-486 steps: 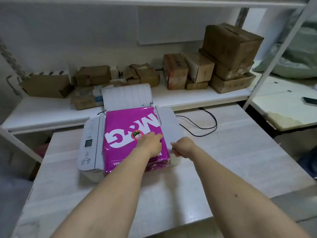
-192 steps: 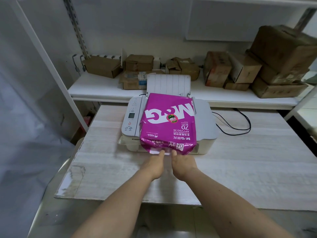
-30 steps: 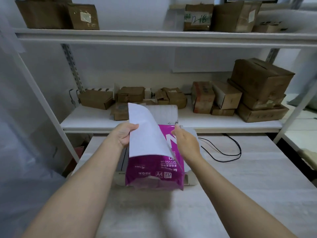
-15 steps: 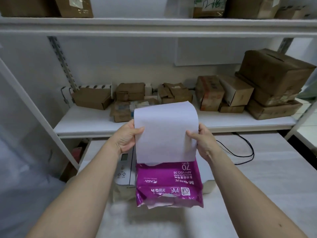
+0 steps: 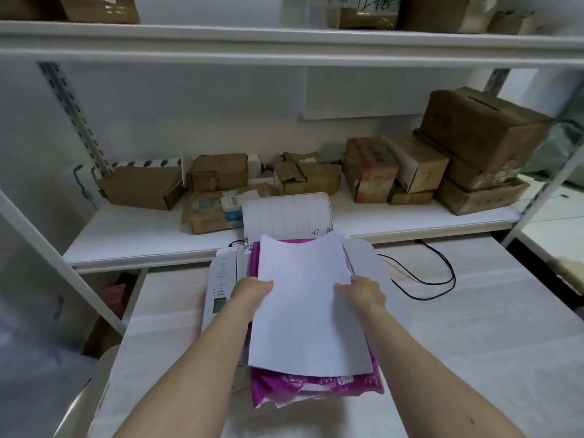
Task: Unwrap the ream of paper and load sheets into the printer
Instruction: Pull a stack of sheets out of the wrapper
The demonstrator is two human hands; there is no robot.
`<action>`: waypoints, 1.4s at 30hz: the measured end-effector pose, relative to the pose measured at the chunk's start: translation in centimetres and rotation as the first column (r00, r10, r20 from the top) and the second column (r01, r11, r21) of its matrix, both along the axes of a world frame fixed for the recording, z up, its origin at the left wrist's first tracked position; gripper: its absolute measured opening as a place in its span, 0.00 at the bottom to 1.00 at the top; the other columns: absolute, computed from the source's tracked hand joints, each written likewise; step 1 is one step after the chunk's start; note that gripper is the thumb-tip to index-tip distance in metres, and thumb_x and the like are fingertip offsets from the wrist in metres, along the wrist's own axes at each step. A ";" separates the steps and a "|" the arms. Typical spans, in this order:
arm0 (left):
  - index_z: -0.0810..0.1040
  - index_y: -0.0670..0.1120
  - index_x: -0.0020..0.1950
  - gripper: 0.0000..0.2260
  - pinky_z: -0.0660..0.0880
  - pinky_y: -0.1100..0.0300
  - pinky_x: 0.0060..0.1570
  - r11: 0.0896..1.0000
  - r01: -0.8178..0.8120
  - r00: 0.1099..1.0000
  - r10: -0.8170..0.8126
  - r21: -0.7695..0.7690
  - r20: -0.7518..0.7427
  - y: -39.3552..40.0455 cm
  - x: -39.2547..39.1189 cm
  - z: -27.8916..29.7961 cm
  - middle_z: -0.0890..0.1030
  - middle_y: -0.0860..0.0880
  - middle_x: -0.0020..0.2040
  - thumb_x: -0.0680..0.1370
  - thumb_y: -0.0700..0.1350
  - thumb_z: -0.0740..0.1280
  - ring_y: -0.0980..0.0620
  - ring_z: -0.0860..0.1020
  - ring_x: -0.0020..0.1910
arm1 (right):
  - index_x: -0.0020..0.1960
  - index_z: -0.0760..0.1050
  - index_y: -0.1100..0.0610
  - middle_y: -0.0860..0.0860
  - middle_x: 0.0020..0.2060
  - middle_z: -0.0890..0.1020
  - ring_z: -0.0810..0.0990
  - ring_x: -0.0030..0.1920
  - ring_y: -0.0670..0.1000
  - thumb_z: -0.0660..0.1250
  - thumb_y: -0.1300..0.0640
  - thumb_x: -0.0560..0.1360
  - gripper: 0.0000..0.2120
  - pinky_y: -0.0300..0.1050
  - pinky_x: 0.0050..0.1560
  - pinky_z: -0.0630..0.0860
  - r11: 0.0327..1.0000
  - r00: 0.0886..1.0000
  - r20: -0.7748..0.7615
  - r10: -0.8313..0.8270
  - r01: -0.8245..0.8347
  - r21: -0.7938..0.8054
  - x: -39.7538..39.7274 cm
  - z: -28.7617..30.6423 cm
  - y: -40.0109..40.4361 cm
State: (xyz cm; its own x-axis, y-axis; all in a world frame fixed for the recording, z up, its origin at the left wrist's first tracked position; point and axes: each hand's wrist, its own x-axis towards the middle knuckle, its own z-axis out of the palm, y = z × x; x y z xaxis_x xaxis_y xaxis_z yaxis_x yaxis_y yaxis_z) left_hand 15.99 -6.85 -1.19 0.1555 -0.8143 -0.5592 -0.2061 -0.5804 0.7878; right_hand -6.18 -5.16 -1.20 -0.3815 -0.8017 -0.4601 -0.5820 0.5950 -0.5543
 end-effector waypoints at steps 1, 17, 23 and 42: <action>0.79 0.39 0.49 0.15 0.79 0.47 0.54 1.000 0.001 0.999 -0.001 0.007 0.049 -0.8 0.4 -1.9 0.83 0.41 0.49 0.68 0.48 0.72 0.40 0.82 0.49 | 0.58 0.75 0.50 0.57 0.61 0.75 0.74 0.61 0.61 0.62 0.45 0.69 0.19 0.47 0.57 0.72 0.999 0.999 -0.038 -0.004 0.005 0.040 0.1 -0.4 0.1; 0.77 0.35 0.57 0.11 0.71 0.59 0.34 0.986 -0.168 0.907 0.147 0.018 0.395 0.8 -6.9 1.9 0.80 0.39 0.51 0.77 0.37 0.63 0.42 0.80 0.43 | 0.31 0.61 0.51 0.47 0.32 0.69 0.71 0.41 0.56 0.62 0.53 0.74 0.15 0.42 0.34 0.66 0.982 0.988 0.153 0.006 0.023 -0.187 -4.1 -0.3 -0.4; 0.79 0.36 0.54 0.11 0.76 0.55 0.45 0.995 -0.100 0.877 0.102 -0.029 0.469 1.0 -14.7 2.3 0.82 0.39 0.55 0.75 0.36 0.62 0.39 0.81 0.54 | 0.29 0.61 0.53 0.48 0.30 0.69 0.72 0.39 0.56 0.61 0.54 0.75 0.18 0.42 0.39 0.65 0.971 0.996 0.037 -0.081 0.087 -0.221 -11.1 -0.4 0.7; 0.76 0.39 0.61 0.14 0.76 0.54 0.51 0.994 0.103 0.864 -0.100 0.022 0.494 1.0 -36.1 -1.3 0.80 0.41 0.58 0.76 0.38 0.62 0.41 0.79 0.57 | 0.57 0.77 0.63 0.56 0.56 0.79 0.80 0.50 0.59 0.62 0.53 0.75 0.17 0.43 0.43 0.68 0.975 0.966 -0.138 -0.219 0.211 -0.074 -30.2 -5.8 1.0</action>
State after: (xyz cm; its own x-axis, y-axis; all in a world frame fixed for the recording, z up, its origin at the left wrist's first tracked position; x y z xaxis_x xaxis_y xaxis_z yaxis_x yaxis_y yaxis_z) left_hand -20.11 -5.86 -2.52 0.3269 -0.8432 -0.4268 -0.6264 -0.5314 0.5702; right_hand -36.36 -4.16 -7.03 -0.6069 -0.7173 -0.3423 -0.5205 0.6842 -0.5108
